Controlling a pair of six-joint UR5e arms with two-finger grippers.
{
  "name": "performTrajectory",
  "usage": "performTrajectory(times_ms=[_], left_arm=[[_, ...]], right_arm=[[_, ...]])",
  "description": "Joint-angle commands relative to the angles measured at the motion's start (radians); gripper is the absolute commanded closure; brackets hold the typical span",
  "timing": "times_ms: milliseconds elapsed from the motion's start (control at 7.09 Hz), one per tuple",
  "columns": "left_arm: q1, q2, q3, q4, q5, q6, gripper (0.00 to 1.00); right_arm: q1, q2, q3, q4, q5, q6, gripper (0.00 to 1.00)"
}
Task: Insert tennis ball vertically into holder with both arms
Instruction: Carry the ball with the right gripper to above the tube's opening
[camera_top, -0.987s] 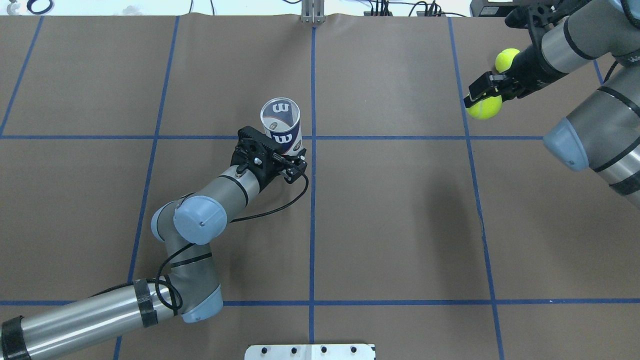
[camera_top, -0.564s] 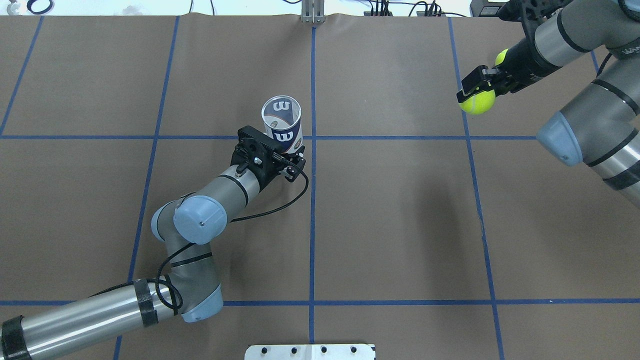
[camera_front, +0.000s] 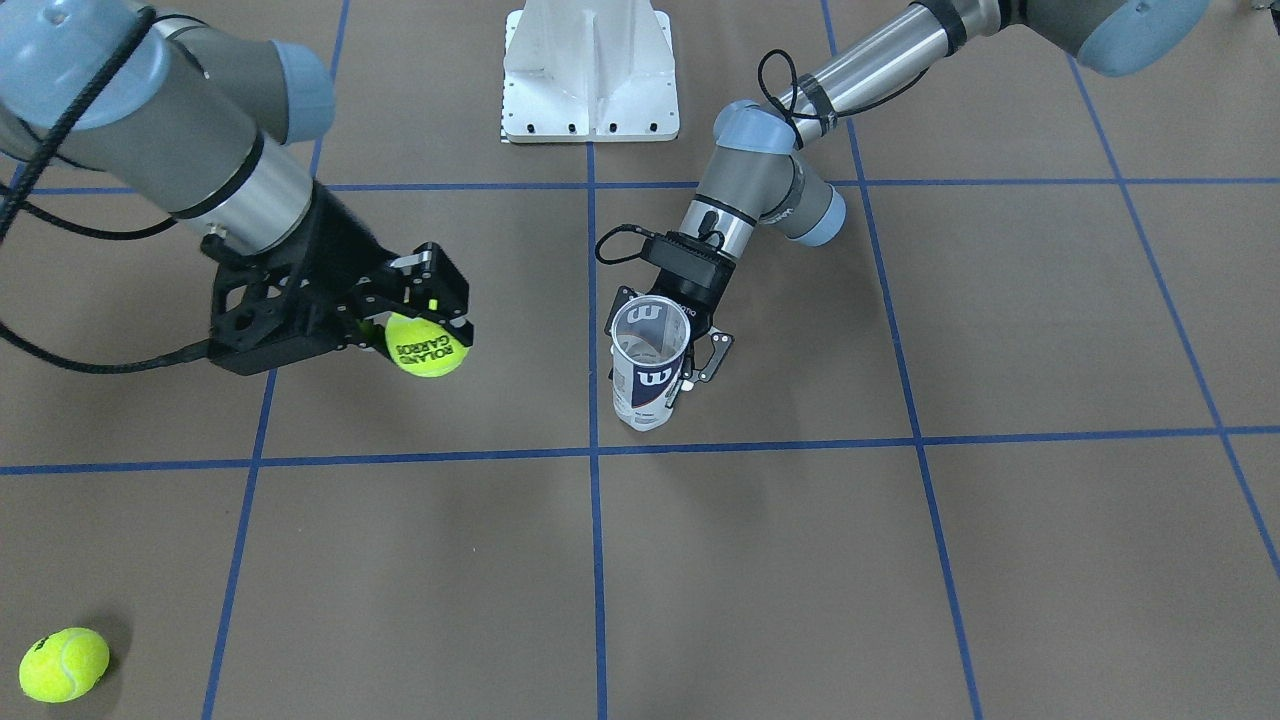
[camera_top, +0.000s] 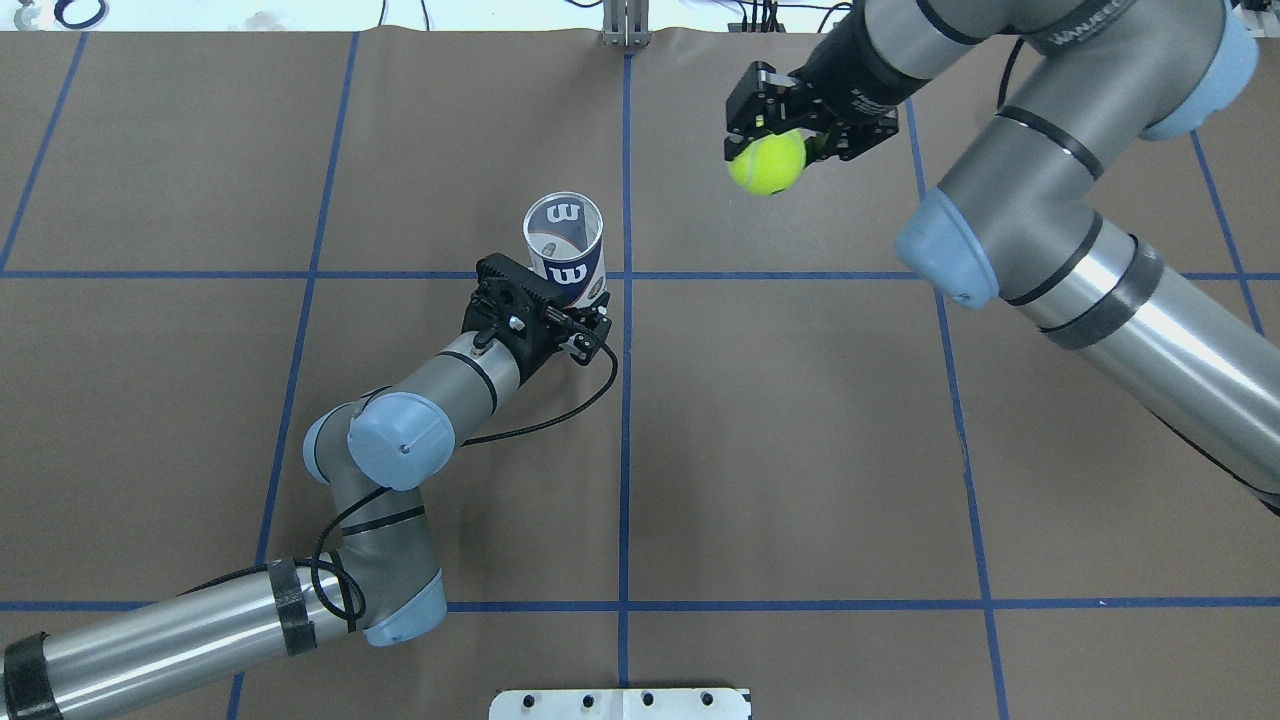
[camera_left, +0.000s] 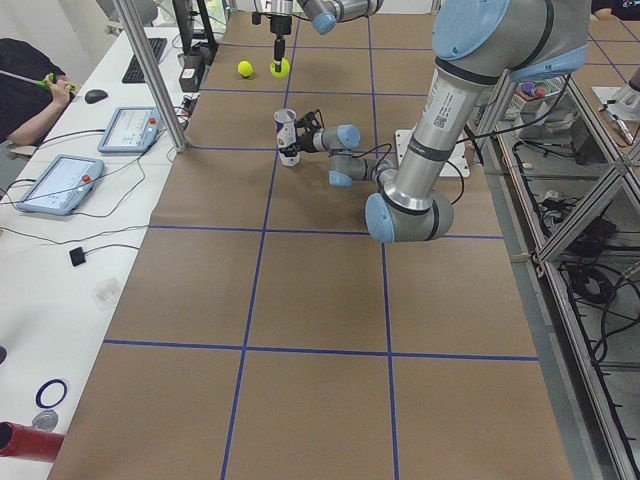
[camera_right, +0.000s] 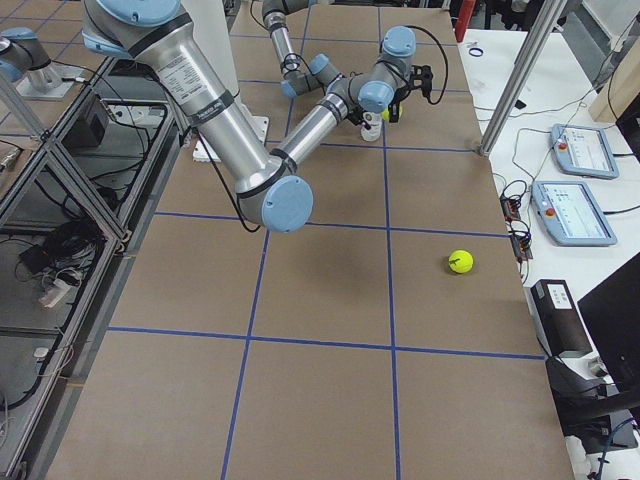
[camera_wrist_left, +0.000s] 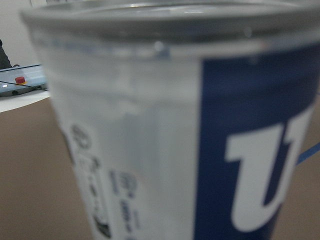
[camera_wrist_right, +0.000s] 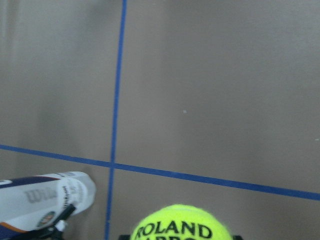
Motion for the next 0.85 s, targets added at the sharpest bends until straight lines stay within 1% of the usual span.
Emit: performTrajectory(times_ms=[0, 282, 423, 564, 705], left_arm=[[0.001, 0.000, 0.000, 0.000, 0.000, -0.002, 0.24], [0.001, -0.001, 0.000, 0.000, 0.000, -0.002, 0.24], [0.001, -0.002, 0.000, 0.000, 0.000, -0.002, 0.24], [0.001, -0.002, 0.000, 0.000, -0.002, -0.002, 0.24], [0.001, -0.002, 0.000, 0.000, -0.002, -0.002, 0.24]], right_arm=[[-0.088, 0.167, -0.046, -0.098, -0.089, 0.047, 1.00], [-0.150, 0.192, -0.060, -0.101, -0.149, 0.047, 1.00], [-0.182, 0.226, -0.112, -0.100, -0.201, 0.047, 1.00], [-0.194, 0.269, -0.179, -0.101, -0.205, 0.048, 1.00], [-0.199, 0.269, -0.180, -0.101, -0.205, 0.053, 1.00]])
